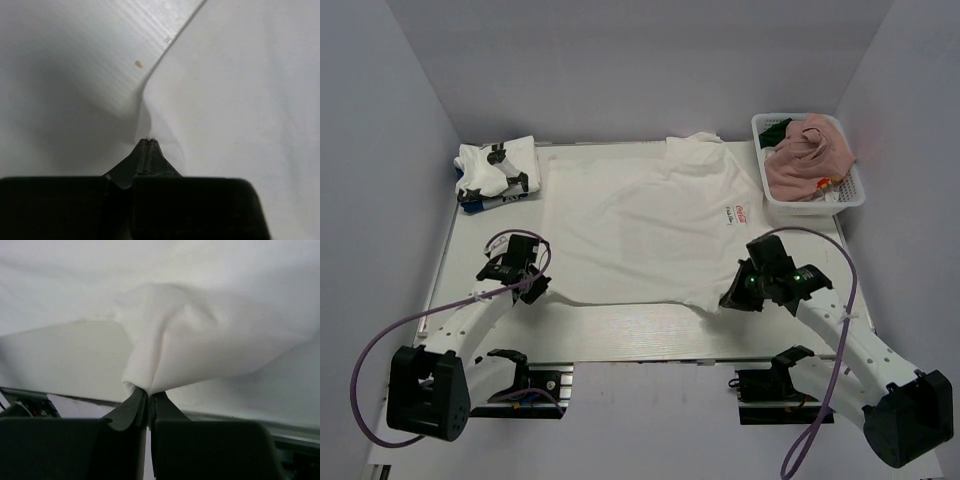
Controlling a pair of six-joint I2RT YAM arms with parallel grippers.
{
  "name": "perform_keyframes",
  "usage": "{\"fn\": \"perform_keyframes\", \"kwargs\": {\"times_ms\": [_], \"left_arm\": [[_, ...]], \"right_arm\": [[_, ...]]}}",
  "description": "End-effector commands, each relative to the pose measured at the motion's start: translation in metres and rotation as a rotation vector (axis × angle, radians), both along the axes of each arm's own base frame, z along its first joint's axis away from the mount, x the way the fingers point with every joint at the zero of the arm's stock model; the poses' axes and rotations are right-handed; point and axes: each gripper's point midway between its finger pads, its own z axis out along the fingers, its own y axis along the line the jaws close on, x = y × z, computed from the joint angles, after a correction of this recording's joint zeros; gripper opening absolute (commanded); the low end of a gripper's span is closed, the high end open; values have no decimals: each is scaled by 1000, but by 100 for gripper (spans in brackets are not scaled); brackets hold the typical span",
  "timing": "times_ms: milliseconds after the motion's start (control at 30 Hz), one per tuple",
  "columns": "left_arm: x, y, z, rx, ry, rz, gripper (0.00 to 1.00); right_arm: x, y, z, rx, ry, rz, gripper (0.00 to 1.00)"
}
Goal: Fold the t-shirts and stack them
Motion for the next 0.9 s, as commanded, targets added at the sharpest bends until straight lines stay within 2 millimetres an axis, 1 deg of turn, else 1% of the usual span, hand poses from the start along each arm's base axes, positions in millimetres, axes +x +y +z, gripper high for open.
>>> {"fn": "perform_keyframes", "kwargs": {"times_ms": [0, 33, 67, 100, 133, 167, 200, 233, 267, 300, 333, 400, 433, 467, 533, 567, 600, 633, 667, 700, 767, 800, 833, 867], "left_arm": [[42, -9, 31, -31, -116, 5, 0], [48, -11, 34, -38, -126, 12, 0], [51, -11, 30, -34, -107, 12, 0], [60, -10, 39, -25, -127, 20, 0], [63, -11, 41, -23, -121, 20, 0], [67, -6, 43, 3, -119, 35, 0], [75, -6, 47, 9, -122, 50, 0], [77, -4, 48, 22, -114, 56, 0], [81, 0, 51, 30, -118, 72, 0], [88, 1, 57, 36, -133, 78, 0], [90, 1, 54, 39, -120, 77, 0], [99, 6, 58, 39, -127, 99, 0], [105, 5, 59, 37, -134, 99, 0], [114, 3, 60, 36, -142, 99, 0], [122, 9, 59, 42, -141, 110, 0], [129, 10, 64, 50, -152, 116, 0], [135, 14, 57, 60, -136, 118, 0], [138, 14, 56, 61, -131, 118, 0], [150, 14, 63, 74, -162, 105, 0], [156, 17, 57, 82, -152, 105, 0], [173, 16, 59, 88, -189, 87, 0], [181, 17, 59, 90, -200, 75, 0], [189, 17, 51, 99, -190, 64, 0], [192, 18, 48, 110, -177, 68, 0]], "right_arm": [[60, 12, 33, 23, -210, -40, 0], [76, 19, 50, 51, -274, -47, 0], [83, 18, 48, 37, -272, -51, 0], [95, 21, 56, 48, -306, -53, 0], [103, 23, 64, 43, -329, -44, 0], [113, 18, 57, 0, -317, -63, 0], [120, 16, 60, -11, -332, -68, 0], [133, 17, 77, -21, -382, -69, 0], [142, 10, 70, -63, -371, -79, 0], [152, 9, 80, -77, -405, -79, 0], [161, 8, 90, -77, -432, -87, 0], [179, 3, 92, -105, -452, -97, 0], [191, 6, 97, -98, -480, -102, 0], [197, 6, 102, -101, -498, -97, 0], [209, 4, 91, -116, -468, -93, 0], [218, 5, 101, -113, -492, -85, 0], [226, 4, 87, -125, -459, -80, 0], [231, 5, 86, -126, -463, -61, 0], [241, 8, 95, -117, -487, -56, 0], [248, 7, 73, -132, -433, -39, 0], [267, 10, 86, -140, -476, -2, 0], [280, 9, 67, -168, -436, 12, 0], [287, 6, 64, -176, -432, 12, 0], [297, 8, 55, -191, -415, 24, 0]]}}
